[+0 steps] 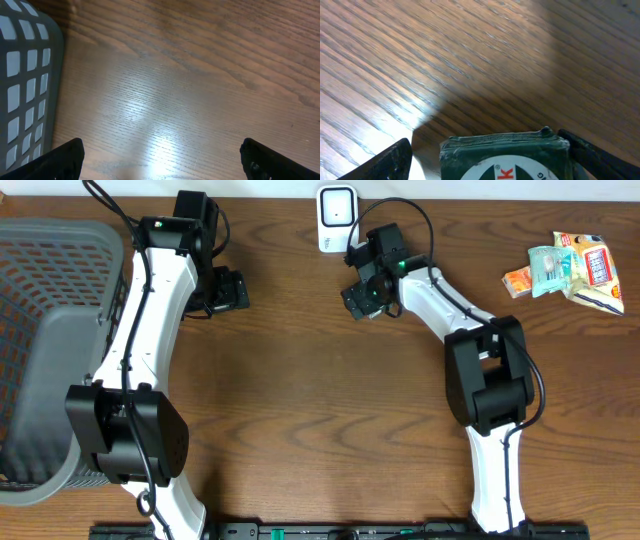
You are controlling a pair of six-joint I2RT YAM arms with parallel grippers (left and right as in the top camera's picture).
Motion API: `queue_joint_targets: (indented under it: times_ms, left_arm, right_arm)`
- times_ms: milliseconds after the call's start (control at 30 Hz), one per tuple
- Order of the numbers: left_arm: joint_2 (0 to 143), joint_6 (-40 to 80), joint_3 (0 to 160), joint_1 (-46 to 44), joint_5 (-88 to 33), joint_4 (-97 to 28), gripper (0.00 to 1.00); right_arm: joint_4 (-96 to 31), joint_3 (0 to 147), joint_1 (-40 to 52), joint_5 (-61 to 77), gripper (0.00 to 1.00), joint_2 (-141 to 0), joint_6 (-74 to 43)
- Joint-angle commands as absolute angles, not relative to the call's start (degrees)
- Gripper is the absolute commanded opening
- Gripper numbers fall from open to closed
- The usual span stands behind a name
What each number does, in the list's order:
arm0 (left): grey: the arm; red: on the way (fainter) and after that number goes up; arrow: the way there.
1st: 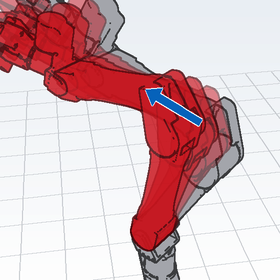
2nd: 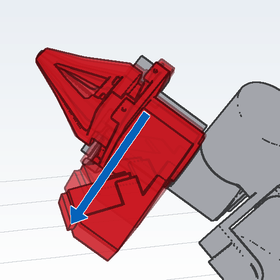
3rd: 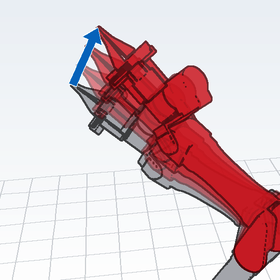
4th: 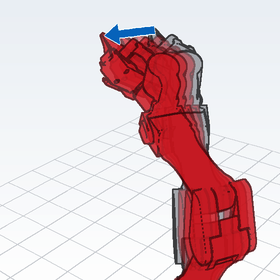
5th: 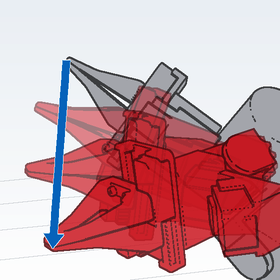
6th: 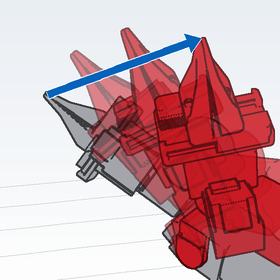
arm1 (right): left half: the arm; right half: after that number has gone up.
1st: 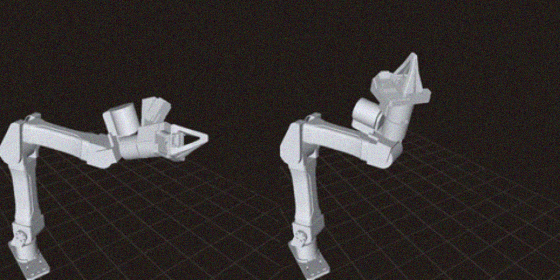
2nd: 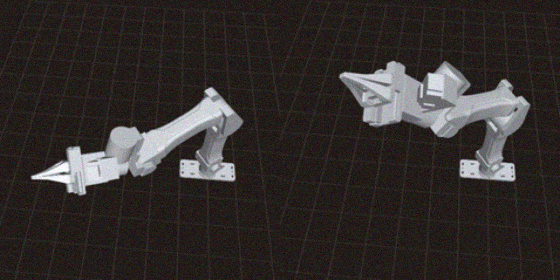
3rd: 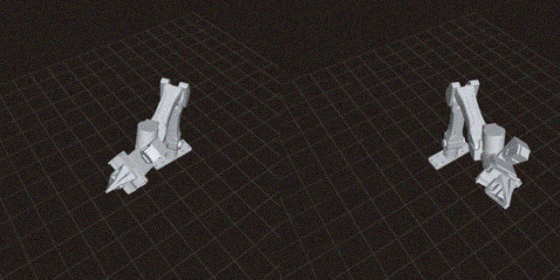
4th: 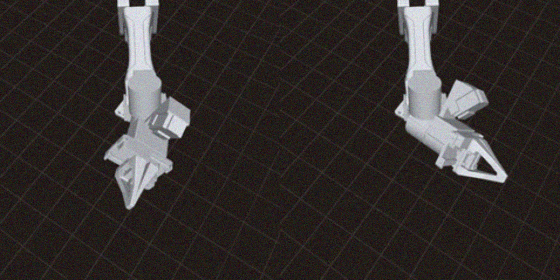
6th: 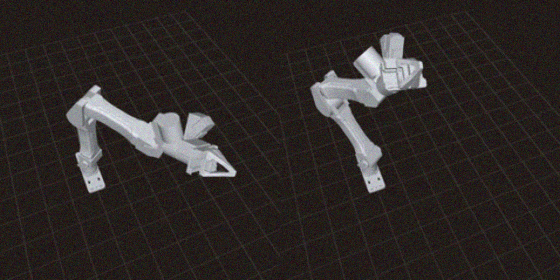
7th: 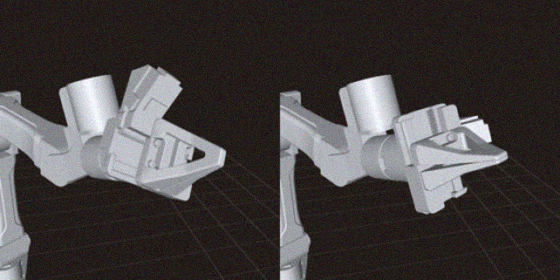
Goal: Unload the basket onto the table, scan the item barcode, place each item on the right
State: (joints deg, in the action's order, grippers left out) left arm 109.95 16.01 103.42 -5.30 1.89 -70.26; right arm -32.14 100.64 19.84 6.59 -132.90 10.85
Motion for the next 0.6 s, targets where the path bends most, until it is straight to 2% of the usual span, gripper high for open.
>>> queue_joint_targets:
  times_ms: [0, 100, 333, 567]
  left_arm:
    - [109.84, 15.07, 102.85, -5.15, 2.63, -70.46, 0.98]
    - [109.84, 15.07, 102.85, -5.15, 2.61, -70.46, 0.97]
    - [109.84, 15.07, 102.85, -5.15, 2.63, -70.43, 0.98]
    - [109.84, 15.07, 102.85, -5.15, 2.63, -70.43, 0.98]
  right_arm:
    - [-31.88, 99.61, 20.73, 4.93, 0.85, -131.85, 11.2]
    - [-32.29, 99.61, 20.71, 0.45, 0.78, -132.25, 11.2]
    - [-33.56, 99.2, 20.56, 0.36, 0.77, -132.35, 11.18]
    - [-33.36, 99.22, 20.73, 1.56, 0.71, -132.33, 7.31]
